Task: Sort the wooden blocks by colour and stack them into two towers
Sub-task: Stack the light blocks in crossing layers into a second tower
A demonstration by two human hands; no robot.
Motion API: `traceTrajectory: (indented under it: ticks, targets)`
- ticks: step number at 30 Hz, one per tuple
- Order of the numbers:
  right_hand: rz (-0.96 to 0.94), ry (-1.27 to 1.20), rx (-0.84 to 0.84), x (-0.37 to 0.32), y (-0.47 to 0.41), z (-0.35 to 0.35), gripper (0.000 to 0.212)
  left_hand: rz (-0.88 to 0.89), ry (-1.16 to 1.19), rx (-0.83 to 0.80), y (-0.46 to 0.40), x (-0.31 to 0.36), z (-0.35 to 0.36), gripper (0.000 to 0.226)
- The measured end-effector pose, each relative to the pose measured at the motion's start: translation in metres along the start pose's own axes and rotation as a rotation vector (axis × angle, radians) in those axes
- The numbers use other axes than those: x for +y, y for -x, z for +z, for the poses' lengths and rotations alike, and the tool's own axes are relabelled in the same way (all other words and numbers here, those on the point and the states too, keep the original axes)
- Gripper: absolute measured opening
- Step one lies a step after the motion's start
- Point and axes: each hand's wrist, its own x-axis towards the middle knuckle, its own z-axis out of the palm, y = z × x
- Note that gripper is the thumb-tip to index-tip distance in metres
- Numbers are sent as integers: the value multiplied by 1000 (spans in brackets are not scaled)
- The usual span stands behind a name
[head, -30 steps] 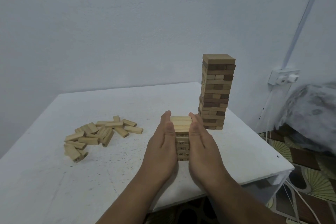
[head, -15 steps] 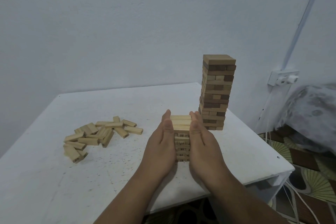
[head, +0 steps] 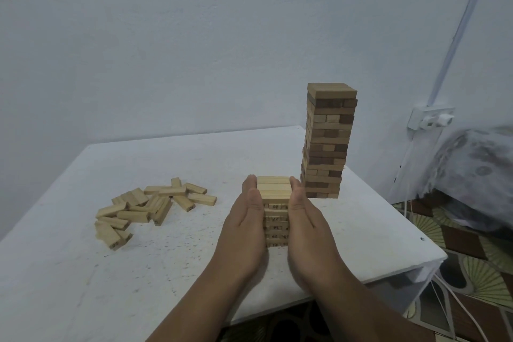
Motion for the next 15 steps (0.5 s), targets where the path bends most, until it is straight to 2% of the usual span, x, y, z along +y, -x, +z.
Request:
traceTrajectory:
  ticks: [3, 6, 15]
  targets:
    - [-2, 13, 11, -1, -1, -1, 90, 32, -43, 11, 1, 1, 2, 58]
    - [-4, 52, 3, -4, 1, -2, 81, 55, -66, 20, 2, 0, 2, 66]
    - [9, 73, -3, -4, 1, -4, 81, 33, -46, 26, 2, -2, 2, 72]
